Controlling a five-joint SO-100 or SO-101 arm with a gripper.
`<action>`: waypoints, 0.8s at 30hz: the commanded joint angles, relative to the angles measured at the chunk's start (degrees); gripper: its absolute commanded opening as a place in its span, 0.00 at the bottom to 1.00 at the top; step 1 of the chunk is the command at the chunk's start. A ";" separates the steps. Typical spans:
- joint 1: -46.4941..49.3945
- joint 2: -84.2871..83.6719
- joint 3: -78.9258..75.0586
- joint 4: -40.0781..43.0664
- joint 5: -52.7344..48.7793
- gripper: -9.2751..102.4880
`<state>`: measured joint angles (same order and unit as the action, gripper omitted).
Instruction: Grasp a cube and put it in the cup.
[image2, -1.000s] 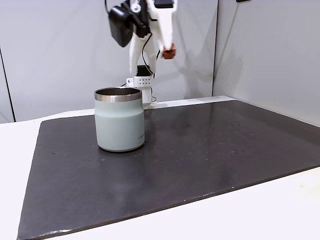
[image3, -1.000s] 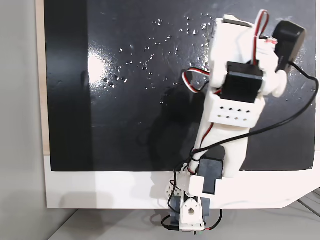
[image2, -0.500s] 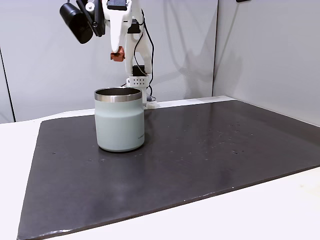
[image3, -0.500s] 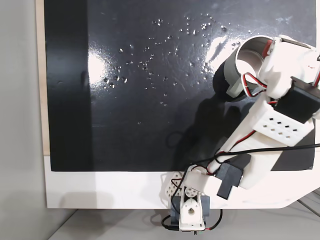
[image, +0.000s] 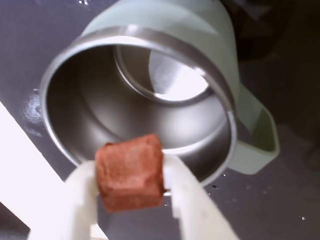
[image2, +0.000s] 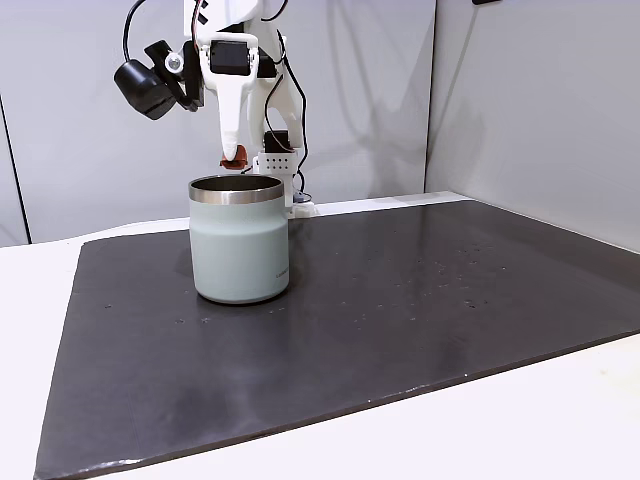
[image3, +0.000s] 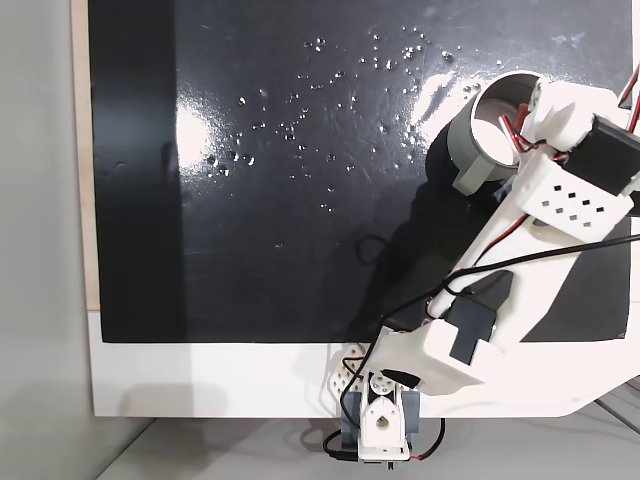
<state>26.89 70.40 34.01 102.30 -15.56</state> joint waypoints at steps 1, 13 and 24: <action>-0.18 0.70 -2.99 0.62 -0.62 0.09; -0.18 1.23 -1.14 0.79 -0.88 0.26; -0.44 1.58 -0.44 0.79 -0.62 0.26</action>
<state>26.81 70.40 34.01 102.66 -15.91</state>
